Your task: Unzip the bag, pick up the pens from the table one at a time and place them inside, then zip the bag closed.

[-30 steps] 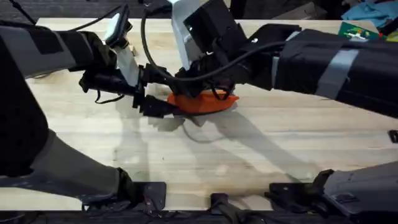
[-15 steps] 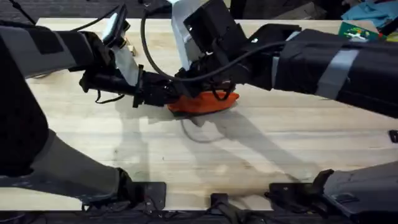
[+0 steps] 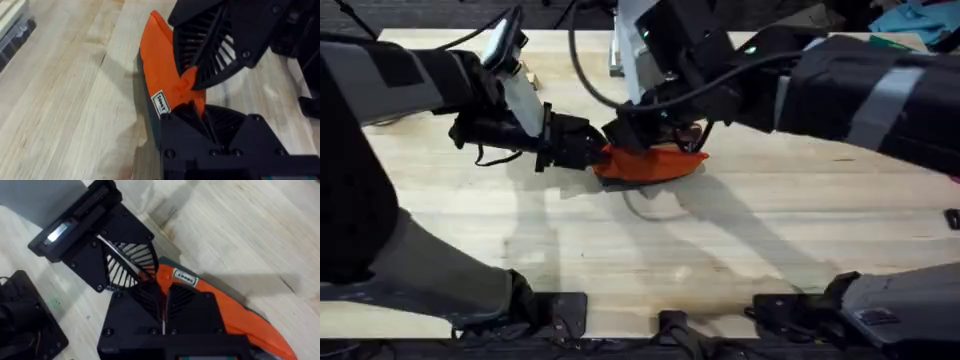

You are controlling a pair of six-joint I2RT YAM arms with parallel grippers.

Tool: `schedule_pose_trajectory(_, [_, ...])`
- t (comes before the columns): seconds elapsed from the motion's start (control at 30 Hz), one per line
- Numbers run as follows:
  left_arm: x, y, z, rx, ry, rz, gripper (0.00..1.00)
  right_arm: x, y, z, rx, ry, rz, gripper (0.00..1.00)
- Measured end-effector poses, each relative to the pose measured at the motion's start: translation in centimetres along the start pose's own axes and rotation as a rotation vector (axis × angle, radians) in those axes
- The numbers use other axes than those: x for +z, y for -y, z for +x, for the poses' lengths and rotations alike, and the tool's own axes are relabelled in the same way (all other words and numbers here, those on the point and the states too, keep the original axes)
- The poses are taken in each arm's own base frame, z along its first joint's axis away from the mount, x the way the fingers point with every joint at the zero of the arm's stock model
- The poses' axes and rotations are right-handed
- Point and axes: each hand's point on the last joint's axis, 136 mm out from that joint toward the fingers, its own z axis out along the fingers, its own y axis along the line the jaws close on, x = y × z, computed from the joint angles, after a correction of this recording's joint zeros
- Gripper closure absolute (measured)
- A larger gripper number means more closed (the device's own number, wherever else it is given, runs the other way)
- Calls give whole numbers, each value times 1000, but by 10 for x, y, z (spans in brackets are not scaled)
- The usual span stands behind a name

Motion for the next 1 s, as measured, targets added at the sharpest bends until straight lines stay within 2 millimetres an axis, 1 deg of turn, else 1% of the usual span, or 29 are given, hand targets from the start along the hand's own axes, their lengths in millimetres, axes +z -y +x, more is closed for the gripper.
schedule_pose_trajectory(0.27, [0,0,-3,1,18,0,956,-7,13,3,46,-13,-1,971])
schedule_pose_trajectory(0.7, [1,0,-2,1,8,1,956,-17,36,11,101,-39,38,970])
schedule_pose_trajectory(0.87, [1,0,-1,2,7,1,957,-23,55,18,148,-57,64,970])
schedule_pose_trajectory(1.0, [1,0,-1,1,7,1,958,-29,75,23,197,-67,89,970])
